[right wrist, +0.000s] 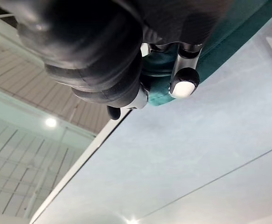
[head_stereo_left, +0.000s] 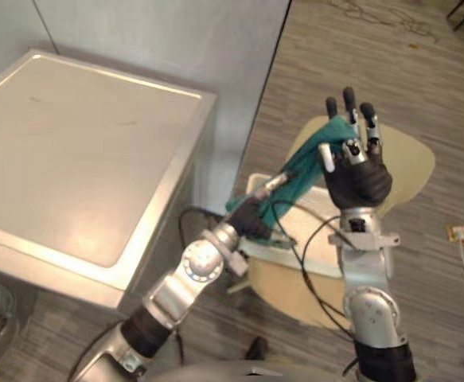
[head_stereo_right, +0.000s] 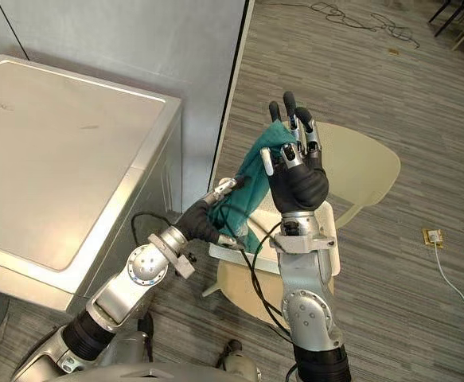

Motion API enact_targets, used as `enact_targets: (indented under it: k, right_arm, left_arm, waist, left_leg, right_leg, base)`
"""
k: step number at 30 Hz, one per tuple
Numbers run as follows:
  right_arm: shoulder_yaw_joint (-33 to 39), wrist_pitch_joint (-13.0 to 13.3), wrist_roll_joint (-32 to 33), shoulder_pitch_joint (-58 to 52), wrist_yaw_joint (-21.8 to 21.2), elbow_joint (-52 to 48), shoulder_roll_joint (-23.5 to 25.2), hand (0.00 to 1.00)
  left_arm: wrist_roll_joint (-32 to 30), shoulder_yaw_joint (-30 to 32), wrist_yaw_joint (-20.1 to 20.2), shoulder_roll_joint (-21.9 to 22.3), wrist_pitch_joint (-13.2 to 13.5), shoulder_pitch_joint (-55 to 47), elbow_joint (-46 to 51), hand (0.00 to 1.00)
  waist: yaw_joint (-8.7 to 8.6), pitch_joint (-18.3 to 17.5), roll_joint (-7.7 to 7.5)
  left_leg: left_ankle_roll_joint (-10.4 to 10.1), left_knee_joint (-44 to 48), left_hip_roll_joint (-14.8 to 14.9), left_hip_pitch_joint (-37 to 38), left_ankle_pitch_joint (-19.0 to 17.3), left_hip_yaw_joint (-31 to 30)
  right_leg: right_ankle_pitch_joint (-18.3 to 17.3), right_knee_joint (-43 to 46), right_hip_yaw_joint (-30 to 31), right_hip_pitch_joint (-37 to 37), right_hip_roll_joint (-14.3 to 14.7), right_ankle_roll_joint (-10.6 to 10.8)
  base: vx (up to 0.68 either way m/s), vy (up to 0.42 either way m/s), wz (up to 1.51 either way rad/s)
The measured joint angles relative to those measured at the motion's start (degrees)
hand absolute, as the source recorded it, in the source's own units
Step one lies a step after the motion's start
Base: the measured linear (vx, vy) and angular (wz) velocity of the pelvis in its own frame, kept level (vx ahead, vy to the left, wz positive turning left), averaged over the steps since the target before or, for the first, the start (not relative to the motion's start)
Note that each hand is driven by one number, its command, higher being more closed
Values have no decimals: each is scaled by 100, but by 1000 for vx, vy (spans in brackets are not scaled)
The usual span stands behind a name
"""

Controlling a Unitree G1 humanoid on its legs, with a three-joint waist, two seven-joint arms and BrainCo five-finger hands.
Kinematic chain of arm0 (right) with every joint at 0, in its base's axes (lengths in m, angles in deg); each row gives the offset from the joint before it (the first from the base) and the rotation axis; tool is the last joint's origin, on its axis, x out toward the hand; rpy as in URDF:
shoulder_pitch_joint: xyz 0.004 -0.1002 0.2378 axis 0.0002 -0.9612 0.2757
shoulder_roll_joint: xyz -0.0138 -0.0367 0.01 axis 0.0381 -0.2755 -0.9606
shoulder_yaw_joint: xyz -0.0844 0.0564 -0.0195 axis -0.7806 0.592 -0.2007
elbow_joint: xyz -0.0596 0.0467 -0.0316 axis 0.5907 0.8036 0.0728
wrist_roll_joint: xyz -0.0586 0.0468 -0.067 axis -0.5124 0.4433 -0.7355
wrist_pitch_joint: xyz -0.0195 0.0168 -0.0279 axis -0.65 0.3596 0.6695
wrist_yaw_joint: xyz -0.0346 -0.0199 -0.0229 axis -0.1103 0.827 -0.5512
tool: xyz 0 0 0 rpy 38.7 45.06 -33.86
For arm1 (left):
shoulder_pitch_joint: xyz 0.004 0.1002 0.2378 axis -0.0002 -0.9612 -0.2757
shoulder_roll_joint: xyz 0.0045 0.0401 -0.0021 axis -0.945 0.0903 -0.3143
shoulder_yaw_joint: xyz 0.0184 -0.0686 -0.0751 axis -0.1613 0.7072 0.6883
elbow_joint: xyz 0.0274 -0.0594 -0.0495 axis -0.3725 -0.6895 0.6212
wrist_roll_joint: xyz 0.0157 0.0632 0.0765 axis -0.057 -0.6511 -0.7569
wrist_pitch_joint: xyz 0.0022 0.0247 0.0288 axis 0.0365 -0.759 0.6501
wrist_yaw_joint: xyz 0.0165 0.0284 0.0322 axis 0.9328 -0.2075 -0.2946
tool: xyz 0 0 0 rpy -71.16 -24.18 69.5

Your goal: Pick up the laundry basket with both hands and put the clothes into the washing machine.

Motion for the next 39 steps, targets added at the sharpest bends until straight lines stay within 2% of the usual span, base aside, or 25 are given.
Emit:
enact_targets:
  k: [3, 9, 15, 21, 26, 30, 39]
  right_arm:
    - [-42, -16, 1, -6, 0, -158, 159, 100]
    - [-243, -14, 1, -9, 4, -158, 204, 100]
    - [-597, 23, -439, 294, 65, -163, 436, 100]
    - [-578, 273, -435, 492, 211, -162, 454, 100]
    - [-682, 302, -431, 591, 214, -162, 452, 100]
    - [-865, 359, -377, 802, 201, -160, 450, 100]
    - [-905, 397, -332, 839, 206, -139, 385, 100]
  left_arm:
    - [-119, 81, -83, 299, -15, -9, -385, 0]
    - [-343, 122, -128, 587, -17, 35, -783, 0]
    - [-245, -337, -111, 713, -72, 423, -1423, 0]
    - [239, -946, -34, 819, -82, 571, -1668, 0]
    - [233, -1217, -45, 924, -76, 773, -1994, 0]
    - [-104, -1465, -72, 1154, -35, 1015, -2495, 0]
    - [-117, -1654, -40, 1196, 40, 1100, -2943, 0]
  waist:
    - [-18, -2, 3]
    - [-31, -19, 14]
    - [-51, -33, 30]
    - [-76, -50, 40]
    - [-125, -133, 53]
    - [-174, -137, 57]
    - [-214, -136, 52]
  left_leg:
    - [20, 112, 28, -3, -96, 105]
    - [34, 296, 94, -8, -239, 209]
    - [32, 315, 121, -7, -243, 231]
    - [34, 337, 125, 35, -242, 251]
    - [36, 282, 136, 99, -242, 313]
    - [42, 284, 136, 98, -228, 312]
    - [47, 243, 110, 82, -219, 305]
  right_leg:
    - [15, -30, 116, -4, 6, 20]
    - [73, -69, 196, 11, 28, 58]
    - [168, -147, 243, 46, 90, 97]
    - [171, -143, 279, 56, 86, 96]
    - [158, -189, 288, 78, 85, 51]
    - [176, -187, 288, 79, 84, 68]
    - [197, -194, 281, 64, 68, 105]
  base:
    - [20, 24, -17]
    - [21, 17, -11]
    - [11, -2, -3]
    - [-8, 1, -1]
    - [-21, -1, -6]
    - [0, 0, 0]
    - [0, 0, 0]
